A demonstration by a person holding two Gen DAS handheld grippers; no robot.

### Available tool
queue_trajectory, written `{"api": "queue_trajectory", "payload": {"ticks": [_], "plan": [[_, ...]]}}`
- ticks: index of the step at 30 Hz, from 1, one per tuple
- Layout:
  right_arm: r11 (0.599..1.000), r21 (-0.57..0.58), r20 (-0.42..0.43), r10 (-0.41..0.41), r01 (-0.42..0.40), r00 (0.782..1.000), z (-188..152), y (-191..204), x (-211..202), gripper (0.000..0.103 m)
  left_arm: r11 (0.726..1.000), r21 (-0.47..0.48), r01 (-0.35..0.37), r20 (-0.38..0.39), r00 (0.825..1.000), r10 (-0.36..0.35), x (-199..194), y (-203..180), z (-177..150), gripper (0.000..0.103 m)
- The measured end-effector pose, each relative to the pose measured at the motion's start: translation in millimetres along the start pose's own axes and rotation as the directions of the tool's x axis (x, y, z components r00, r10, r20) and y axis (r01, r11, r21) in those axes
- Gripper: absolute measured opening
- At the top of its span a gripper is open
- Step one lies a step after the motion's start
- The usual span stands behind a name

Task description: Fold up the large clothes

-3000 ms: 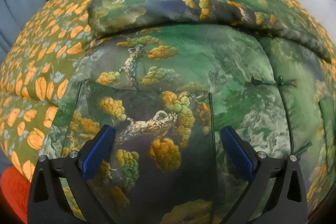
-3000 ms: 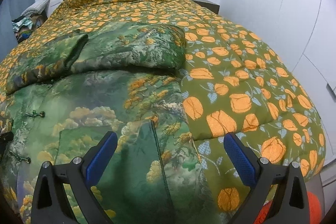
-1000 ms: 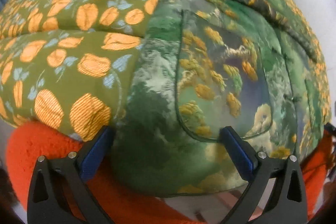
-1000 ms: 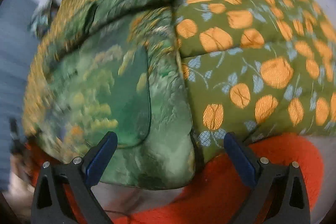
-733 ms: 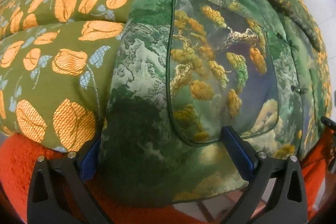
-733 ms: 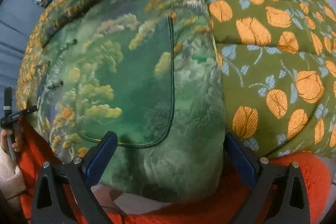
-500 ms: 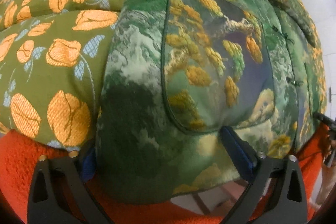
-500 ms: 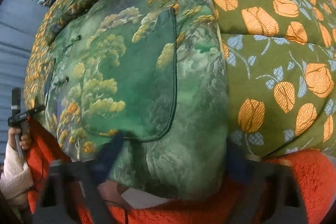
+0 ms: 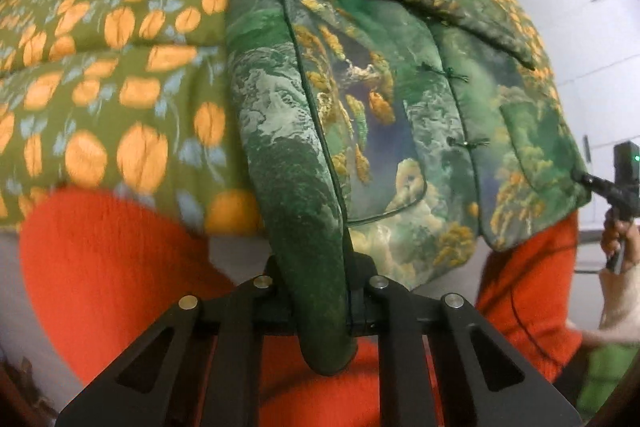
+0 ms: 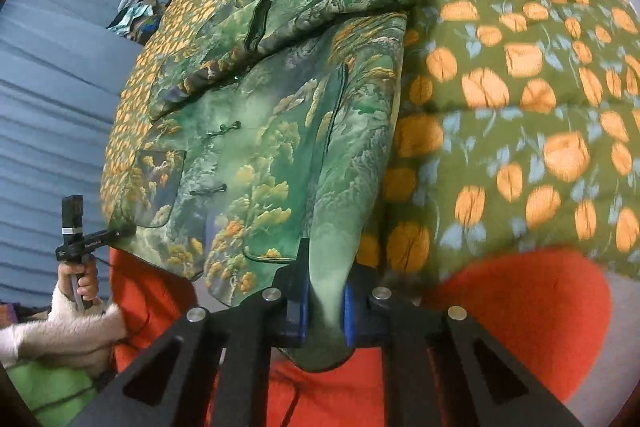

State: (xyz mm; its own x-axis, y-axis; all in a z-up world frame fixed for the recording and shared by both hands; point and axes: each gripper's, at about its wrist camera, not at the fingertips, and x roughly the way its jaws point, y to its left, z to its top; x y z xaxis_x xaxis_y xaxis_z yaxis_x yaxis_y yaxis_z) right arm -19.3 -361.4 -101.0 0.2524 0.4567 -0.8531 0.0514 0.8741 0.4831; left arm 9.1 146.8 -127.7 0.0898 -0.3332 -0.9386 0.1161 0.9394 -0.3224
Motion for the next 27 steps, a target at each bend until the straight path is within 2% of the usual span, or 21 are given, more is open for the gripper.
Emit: {"api": "queue_trajectory", "payload": {"ticks": [4,6,8,11,14,15,17,18,19,20,21,22,23,25,26,27], "plan": [[0.991,0.08,-0.006,0.105,-0.105,0.994,-19,-6,-16,0.013,0.996,-0.04,0.086,0.002,0.996,-0.086,-24,5,-20,0.013],[0.977,0.121,0.029,0.173,-0.176,0.984,-17,-12,-32,0.012,0.99,-0.047,0.132,0.056,0.99,-0.13,-48,6,-9,0.013],[0.954,0.15,0.1,0.245,-0.258,0.964,-2,-15,-50,0.012,0.986,-0.039,0.165,0.115,0.98,-0.159,-70,10,17,0.013],[0.924,0.149,0.211,0.317,-0.351,0.925,44,-15,-66,0.012,0.981,0.011,0.194,0.226,0.955,-0.191,-102,8,74,0.013],[0.909,0.126,0.297,0.348,-0.398,0.889,113,-18,-71,0.012,0.99,0.029,0.138,0.348,0.927,-0.14,-122,-11,163,0.013],[0.907,0.13,0.326,0.341,-0.399,0.882,134,-24,-72,0.012,0.994,0.016,0.111,0.396,0.912,-0.108,-123,-16,202,0.013],[0.906,0.149,0.386,0.315,-0.395,0.867,190,-30,-57,0.015,0.996,-0.029,0.089,0.453,0.889,-0.066,-113,-15,248,0.021],[0.909,0.149,0.396,0.307,-0.39,0.865,205,-31,-50,0.019,0.998,-0.053,0.039,0.458,0.889,-0.01,-98,-19,281,0.042],[0.912,0.175,0.411,0.274,-0.37,0.869,225,-35,-40,0.026,0.997,-0.073,0.005,0.433,0.901,0.028,-80,-24,298,0.067],[0.91,0.22,0.424,0.235,-0.351,0.875,242,-42,-26,0.061,0.994,-0.103,-0.023,0.395,0.917,0.062,-64,-24,316,0.074],[0.907,0.253,0.438,0.202,-0.336,0.876,251,-48,-18,0.103,0.989,-0.137,-0.053,0.354,0.93,0.099,-49,-22,326,0.075],[0.905,0.292,0.456,0.152,-0.308,0.877,255,-51,-11,0.1,0.983,-0.17,-0.075,0.322,0.938,0.127,-39,-18,332,0.075],[0.902,0.319,0.473,0.115,-0.291,0.874,256,-53,-4,0.103,0.979,-0.188,-0.082,0.313,0.94,0.139,-33,-16,332,0.075],[0.911,0.308,0.487,0.097,-0.274,0.868,251,-49,2,0.103,0.98,-0.184,-0.078,0.348,0.927,0.139,-32,-13,317,0.083],[0.925,0.291,0.485,0.077,-0.244,0.871,250,-44,4,0.103,0.98,-0.179,-0.082,0.368,0.919,0.144,-36,-13,311,0.085],[0.953,0.246,0.478,0.04,-0.177,0.877,248,-31,7,0.103,0.981,-0.171,-0.09,0.4,0.904,0.153,-40,-15,303,0.089]]}}
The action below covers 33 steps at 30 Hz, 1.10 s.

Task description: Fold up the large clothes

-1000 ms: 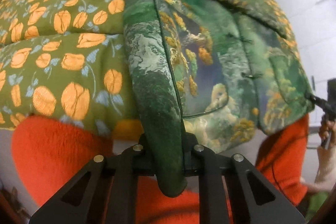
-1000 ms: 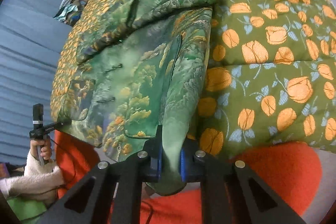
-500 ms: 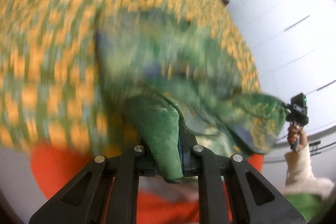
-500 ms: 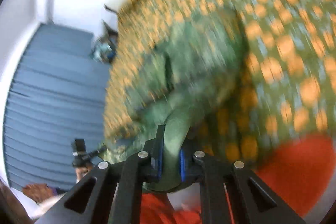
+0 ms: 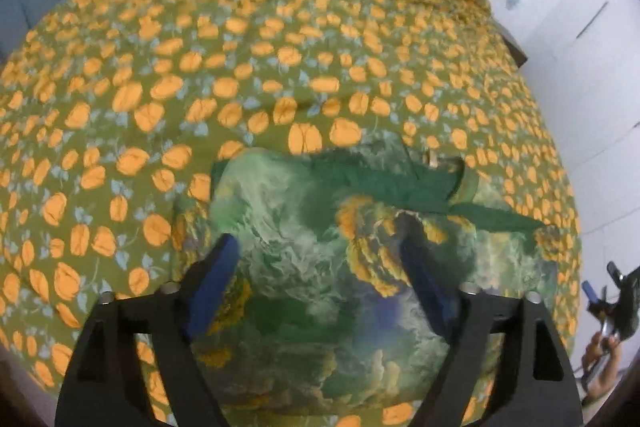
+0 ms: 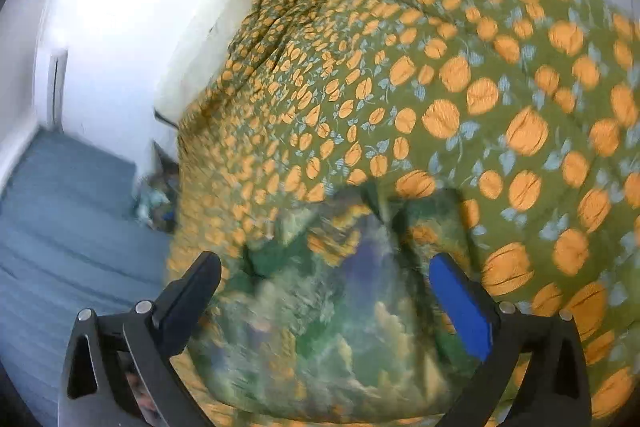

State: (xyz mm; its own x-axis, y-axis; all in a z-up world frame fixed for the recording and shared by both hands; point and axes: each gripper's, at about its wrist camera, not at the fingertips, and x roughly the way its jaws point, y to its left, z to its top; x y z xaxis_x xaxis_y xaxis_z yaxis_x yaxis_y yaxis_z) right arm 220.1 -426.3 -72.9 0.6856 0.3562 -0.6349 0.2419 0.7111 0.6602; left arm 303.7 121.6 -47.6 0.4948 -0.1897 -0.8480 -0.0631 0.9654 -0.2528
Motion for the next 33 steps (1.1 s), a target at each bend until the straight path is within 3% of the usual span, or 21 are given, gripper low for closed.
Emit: {"api": "queue_trajectory", "payload": {"ticks": [4,7,10,12,14,16,17,18,19,20,21,24,28,33], "plan": [[0.958,-0.27,0.016,-0.094,0.095,0.995,-14,47,16,0.103,0.995,0.093,0.029,0.104,0.994,-0.039,-15,-34,-6,0.095],[0.902,-0.421,0.031,-0.085,0.09,0.996,-30,88,40,0.103,0.984,0.179,0.021,0.123,0.991,-0.044,-6,-68,-14,0.095],[0.833,-0.546,0.048,-0.072,0.087,0.996,-54,125,63,0.102,0.961,0.275,-0.04,0.133,0.991,0.003,15,-96,-24,0.095],[0.756,-0.642,0.082,-0.094,0.125,0.992,-69,142,86,0.102,0.932,0.338,-0.133,0.183,0.98,0.074,35,-104,-29,0.095],[0.679,-0.708,0.126,-0.153,0.197,0.98,-76,140,117,0.102,0.913,0.339,-0.226,0.22,0.963,0.157,57,-92,-28,0.097],[0.618,-0.731,0.166,-0.249,0.289,0.954,-76,117,143,0.102,0.89,0.284,-0.356,0.217,0.928,0.302,88,-63,-25,0.097],[0.596,-0.724,0.18,-0.322,0.347,0.929,-74,94,161,0.103,0.884,0.256,-0.392,0.198,0.916,0.349,104,-44,-26,0.098],[0.608,-0.706,0.159,-0.364,0.363,0.918,-72,66,175,0.103,0.906,0.225,-0.359,0.166,0.93,0.328,117,-23,-28,0.098],[0.644,-0.687,0.124,-0.351,0.336,0.928,-69,50,178,0.103,0.945,0.179,-0.275,0.135,0.958,0.253,125,-4,-31,0.098],[0.733,-0.624,0.082,-0.282,0.27,0.956,-64,27,179,0.102,0.962,0.145,-0.232,0.137,0.968,0.212,128,5,-33,0.099],[0.76,-0.597,0.091,-0.251,0.255,0.964,-61,21,177,0.102,0.966,0.137,-0.218,0.163,0.967,0.195,129,8,-36,0.099],[0.758,-0.601,0.122,-0.229,0.255,0.966,-60,17,183,0.103,0.961,0.165,-0.221,0.192,0.963,0.189,139,4,-37,0.102],[0.779,-0.585,0.118,-0.194,0.226,0.974,-54,9,190,0.103,0.982,0.137,-0.133,0.19,0.976,0.106,147,17,-35,0.103],[0.796,-0.574,0.128,-0.147,0.194,0.981,-59,5,182,0.103,0.989,0.128,-0.076,0.198,0.979,0.049,152,21,-36,0.102]]}}
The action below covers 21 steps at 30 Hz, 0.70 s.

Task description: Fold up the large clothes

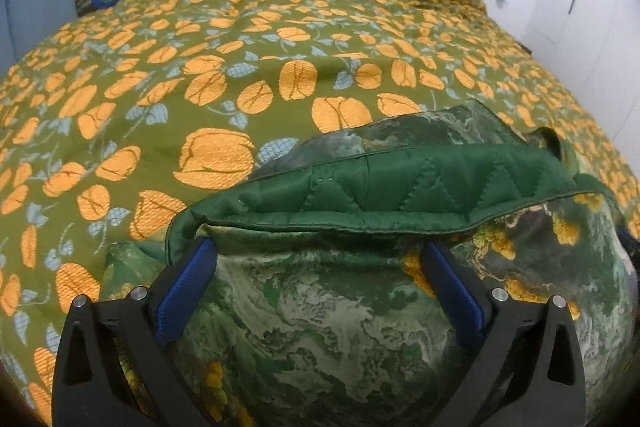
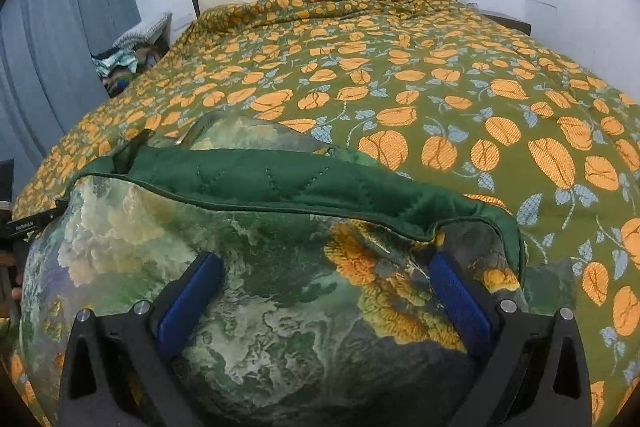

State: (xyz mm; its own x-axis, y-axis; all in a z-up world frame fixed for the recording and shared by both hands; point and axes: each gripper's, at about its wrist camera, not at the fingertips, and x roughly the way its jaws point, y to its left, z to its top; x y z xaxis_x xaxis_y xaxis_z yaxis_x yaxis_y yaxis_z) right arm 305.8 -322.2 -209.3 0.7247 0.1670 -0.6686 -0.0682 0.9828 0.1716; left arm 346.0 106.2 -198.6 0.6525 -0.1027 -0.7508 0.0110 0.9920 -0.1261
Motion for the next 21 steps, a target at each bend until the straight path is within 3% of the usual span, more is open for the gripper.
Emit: {"api": "queue_trajectory", "payload": {"ticks": [21], "plan": [[1.0,-0.001,0.009,0.001,-0.001,1.0,-4.0,2.9,-2.8,0.103,1.0,-0.002,0.005,0.012,1.0,-0.005,1.9,0.7,-0.7,0.102]]}}
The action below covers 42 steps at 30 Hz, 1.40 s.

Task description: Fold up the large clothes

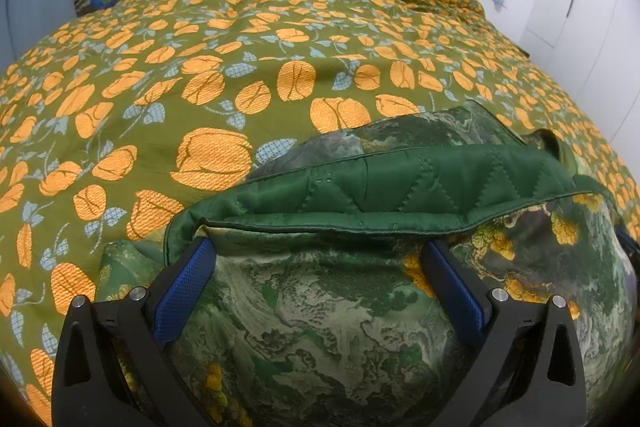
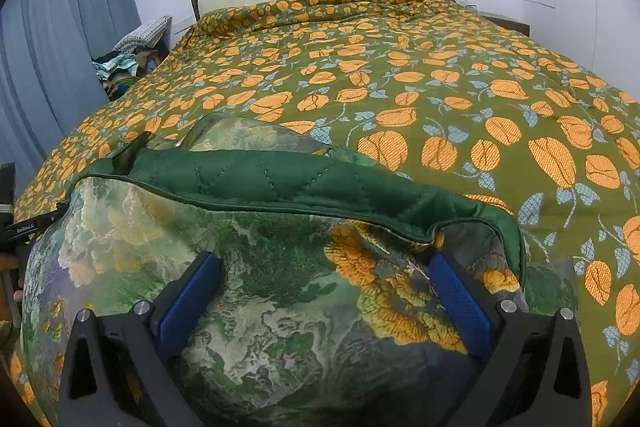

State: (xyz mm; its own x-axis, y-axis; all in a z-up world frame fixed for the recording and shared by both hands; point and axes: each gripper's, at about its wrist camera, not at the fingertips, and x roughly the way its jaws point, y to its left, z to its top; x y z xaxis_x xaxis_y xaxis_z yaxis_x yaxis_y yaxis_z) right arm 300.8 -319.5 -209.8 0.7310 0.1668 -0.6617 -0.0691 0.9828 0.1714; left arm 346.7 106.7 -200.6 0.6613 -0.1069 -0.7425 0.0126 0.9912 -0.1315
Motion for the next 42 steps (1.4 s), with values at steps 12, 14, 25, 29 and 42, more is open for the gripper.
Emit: {"api": "queue_trajectory", "payload": {"ticks": [12,14,25,29,42], "plan": [[1.0,-0.01,-0.002,-0.019,0.019,1.0,0,3,-3,0.103,0.999,0.012,-0.036,-0.041,0.998,0.037,-8,-3,7,0.102],[0.999,-0.03,-0.011,-0.045,0.045,0.999,2,6,-4,0.103,0.998,0.025,-0.054,-0.08,0.995,0.056,-18,-7,14,0.102],[1.0,0.017,0.01,-0.009,0.009,1.0,30,12,-55,0.103,0.961,0.195,0.193,-0.118,0.978,-0.173,-113,-128,24,0.102],[0.992,0.023,0.078,0.122,-0.124,0.989,35,30,-123,0.103,0.965,0.241,0.101,-0.18,0.982,-0.058,-57,-167,23,0.102],[0.989,0.01,0.168,0.145,-0.149,0.975,-86,41,-248,0.103,0.913,0.405,0.043,-0.174,0.984,0.031,-78,-175,-29,0.102]]}}
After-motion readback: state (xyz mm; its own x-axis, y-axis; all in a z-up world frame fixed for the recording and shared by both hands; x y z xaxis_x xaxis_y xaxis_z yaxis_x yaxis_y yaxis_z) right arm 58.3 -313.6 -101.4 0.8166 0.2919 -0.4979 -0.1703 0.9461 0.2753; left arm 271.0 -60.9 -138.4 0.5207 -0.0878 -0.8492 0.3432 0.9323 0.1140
